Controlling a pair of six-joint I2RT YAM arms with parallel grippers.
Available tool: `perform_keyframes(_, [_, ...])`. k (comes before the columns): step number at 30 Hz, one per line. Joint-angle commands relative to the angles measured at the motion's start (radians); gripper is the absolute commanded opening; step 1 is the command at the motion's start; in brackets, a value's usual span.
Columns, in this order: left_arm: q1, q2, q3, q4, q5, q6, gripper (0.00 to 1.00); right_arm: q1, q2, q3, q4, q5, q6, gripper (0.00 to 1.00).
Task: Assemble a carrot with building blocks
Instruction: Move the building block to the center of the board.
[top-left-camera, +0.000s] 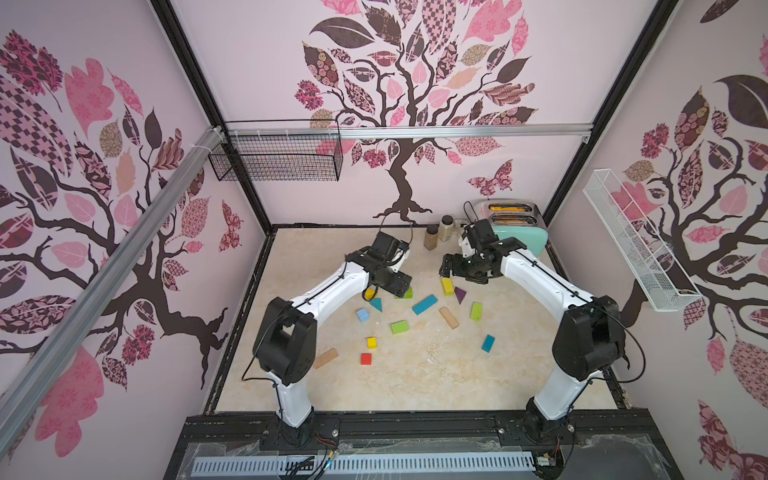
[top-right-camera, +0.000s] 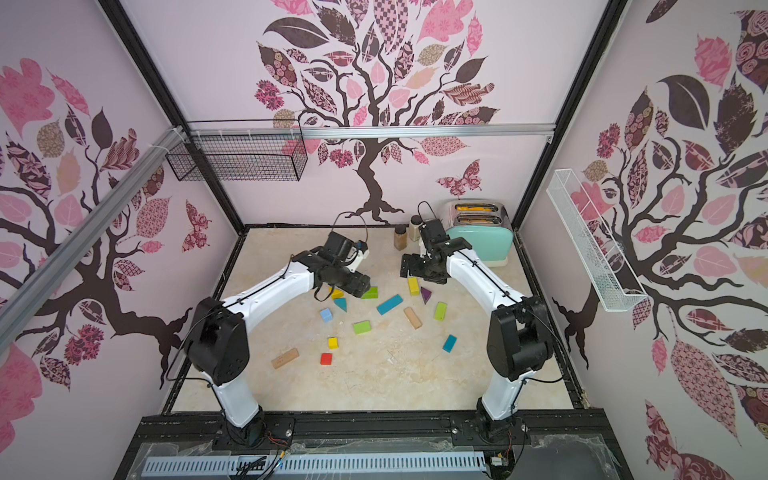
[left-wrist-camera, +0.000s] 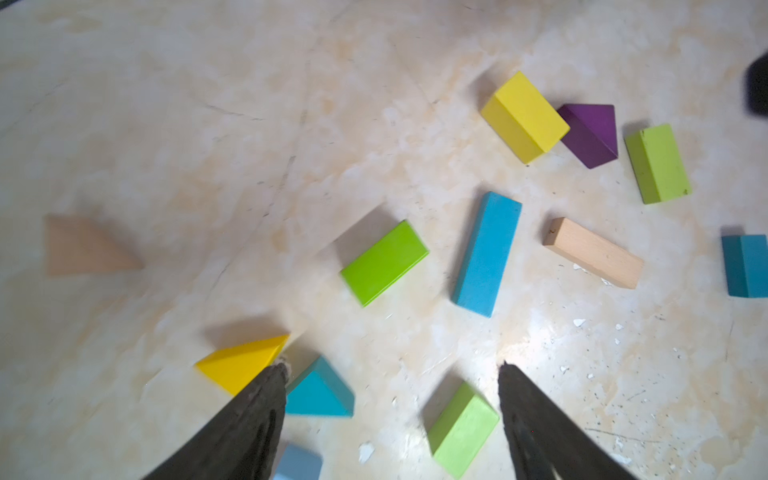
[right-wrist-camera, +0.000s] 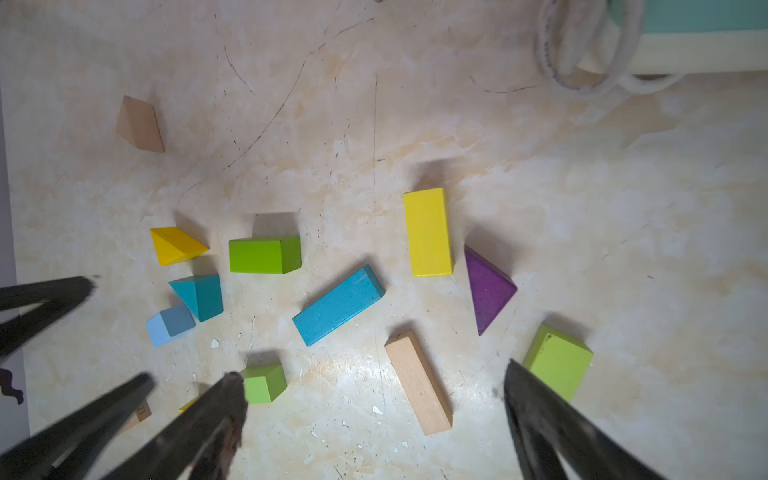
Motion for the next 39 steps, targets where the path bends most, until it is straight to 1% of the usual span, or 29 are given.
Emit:
perform_keyframes(1, [0.046, -0.096, -0.081, -0.014, 0.052, -0.133, 0.98, 0.081, 0.093, 0.072, -0.009, 0.011, -0.094, 0.99])
perform_keyframes(3, [0.089, -0.148, -0.098, -0.014, 0.096, -0.208, 0.98, 0.114, 0.16, 0.117, -0.023, 0.047, -0.132, 0.99])
perform_keyframes(6, [0.138, -0.207, -0.129, 0.019, 0.157, -0.304, 0.98, 0.133, 0.234, 0.16, -0.018, 0.121, -0.182, 0.99])
perform_keyframes(9, [0.155, -0.248, -0.159, 0.029, 0.179, -0.349, 0.98, 0.136, 0.277, 0.181, -0.016, 0.174, -0.226, 0.99])
perform_keyframes(15, [0.159, -0.277, -0.209, 0.033, 0.192, -0.367, 0.98, 0.14, 0.332, 0.188, -0.029, 0.199, -0.273, 0.99])
perform_keyframes(23, [0.17, -0.263, -0.219, 0.044, 0.217, -0.365, 0.98, 0.151, 0.345, 0.179, -0.012, 0.099, -0.296, 0.99])
perform_keyframes(28, [0.174, -0.249, -0.213, 0.053, 0.221, -0.363, 0.98, 0.178, 0.307, 0.164, 0.015, 0.129, -0.298, 0.99])
perform_keyframes(36, [0.178, -0.241, -0.214, 0.058, 0.234, -0.369, 0.98, 0.183, 0.378, 0.201, -0.025, 0.164, -0.325, 0.99])
perform_keyframes(39, [0.179, -0.244, -0.223, 0.059, 0.236, -0.372, 0.98, 0.182, 0.375, 0.187, -0.023, 0.143, -0.325, 0.99])
